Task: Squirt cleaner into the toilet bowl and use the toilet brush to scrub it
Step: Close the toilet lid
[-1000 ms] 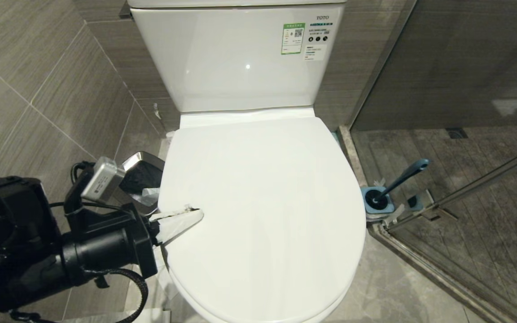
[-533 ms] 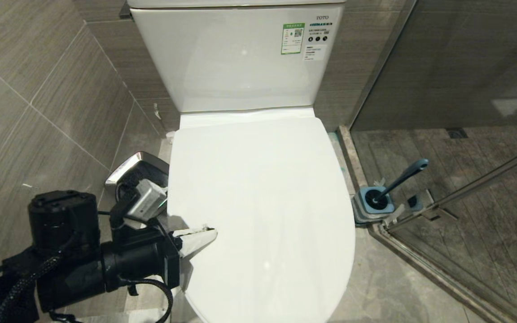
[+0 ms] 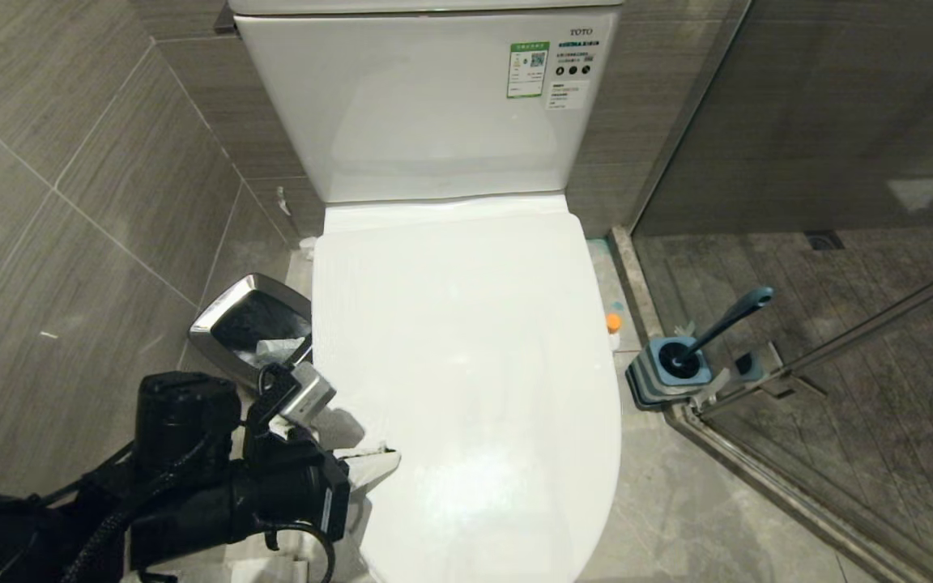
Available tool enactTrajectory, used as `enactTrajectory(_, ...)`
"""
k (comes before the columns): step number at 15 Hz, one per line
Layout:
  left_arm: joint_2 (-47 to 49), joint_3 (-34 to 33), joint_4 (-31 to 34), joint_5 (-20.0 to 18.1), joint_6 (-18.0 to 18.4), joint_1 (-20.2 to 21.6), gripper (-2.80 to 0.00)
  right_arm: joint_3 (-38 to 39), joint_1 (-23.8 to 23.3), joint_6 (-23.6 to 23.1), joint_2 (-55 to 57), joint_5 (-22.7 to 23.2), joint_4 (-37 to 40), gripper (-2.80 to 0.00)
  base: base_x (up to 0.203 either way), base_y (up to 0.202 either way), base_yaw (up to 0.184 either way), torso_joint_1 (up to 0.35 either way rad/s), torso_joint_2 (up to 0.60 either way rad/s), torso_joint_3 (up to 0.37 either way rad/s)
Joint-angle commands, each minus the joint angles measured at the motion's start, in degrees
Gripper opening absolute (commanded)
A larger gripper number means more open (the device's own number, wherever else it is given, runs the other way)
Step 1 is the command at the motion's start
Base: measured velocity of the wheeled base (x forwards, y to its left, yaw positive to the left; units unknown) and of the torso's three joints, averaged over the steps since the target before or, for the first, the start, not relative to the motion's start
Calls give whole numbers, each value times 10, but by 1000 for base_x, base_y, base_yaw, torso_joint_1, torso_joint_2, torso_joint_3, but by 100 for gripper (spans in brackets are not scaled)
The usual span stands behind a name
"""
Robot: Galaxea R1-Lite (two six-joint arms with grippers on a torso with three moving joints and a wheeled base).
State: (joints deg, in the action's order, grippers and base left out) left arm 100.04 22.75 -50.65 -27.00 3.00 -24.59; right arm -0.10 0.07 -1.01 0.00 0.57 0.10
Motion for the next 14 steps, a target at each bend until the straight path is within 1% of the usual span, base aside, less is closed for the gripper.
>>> enactTrajectory(1, 24, -5, -3, -2, -3, 0, -280, 0, 1, 0, 1, 0, 0, -280, 0, 0, 0, 0, 0, 0)
enactTrajectory(5, 25, -4, -2, -2, -4, 0, -280, 0, 1, 0, 1, 0, 0, -280, 0, 0, 0, 0, 0, 0)
enactTrajectory(8, 23, -4, 21, -2, -7, 0, -280, 0, 0, 0, 1, 0, 0, -280, 0, 0, 0, 0, 0, 0)
enactTrajectory(11, -10, 4, 19, -3, -13, 6, -280, 0, 0, 0, 1, 0, 0, -280, 0, 0, 0, 0, 0, 0)
enactTrajectory(12, -42, 9, 20, -4, -27, 10, -280, 0, 0, 0, 1, 0, 0, -280, 0, 0, 0, 0, 0, 0)
enactTrajectory(14, -120, 18, 25, -6, -83, 13, -280, 0, 0, 0, 1, 0, 0, -280, 0, 0, 0, 0, 0, 0)
